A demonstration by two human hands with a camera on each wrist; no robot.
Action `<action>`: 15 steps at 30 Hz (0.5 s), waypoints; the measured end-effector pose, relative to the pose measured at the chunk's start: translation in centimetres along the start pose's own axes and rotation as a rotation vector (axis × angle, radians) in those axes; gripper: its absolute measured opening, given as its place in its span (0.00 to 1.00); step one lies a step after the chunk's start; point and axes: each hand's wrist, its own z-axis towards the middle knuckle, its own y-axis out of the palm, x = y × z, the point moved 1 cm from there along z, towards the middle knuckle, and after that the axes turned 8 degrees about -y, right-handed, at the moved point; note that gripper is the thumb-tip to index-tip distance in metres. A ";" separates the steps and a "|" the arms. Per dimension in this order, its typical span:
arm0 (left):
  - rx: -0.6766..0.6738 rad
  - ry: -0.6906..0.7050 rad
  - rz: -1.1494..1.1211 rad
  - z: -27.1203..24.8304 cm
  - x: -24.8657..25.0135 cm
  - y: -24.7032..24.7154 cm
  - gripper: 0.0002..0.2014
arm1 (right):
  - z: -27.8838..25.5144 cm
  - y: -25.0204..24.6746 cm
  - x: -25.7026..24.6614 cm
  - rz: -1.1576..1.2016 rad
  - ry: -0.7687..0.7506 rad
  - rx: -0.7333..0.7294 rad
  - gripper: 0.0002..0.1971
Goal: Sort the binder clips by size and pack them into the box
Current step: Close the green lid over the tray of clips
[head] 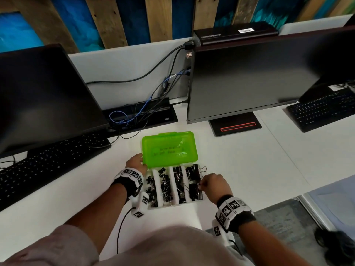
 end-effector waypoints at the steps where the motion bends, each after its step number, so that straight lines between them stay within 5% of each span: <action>1: 0.004 0.017 0.006 0.0 0.0 0.0 0.28 | -0.1 0.2 -0.4 -0.066 -0.024 -0.016 0.06; 5: 0.037 0.065 -0.015 0.0 -0.4 0.0 0.29 | -0.9 1.0 -0.9 -0.180 -0.106 0.081 0.09; 10: 0.015 0.065 -0.056 0.1 -1.3 -0.7 0.33 | -1.1 0.8 0.4 0.156 -0.171 0.268 0.08; 15: -0.091 0.161 -0.315 -2.3 -0.6 -2.0 0.25 | -0.9 -0.3 2.9 0.568 0.111 0.093 0.12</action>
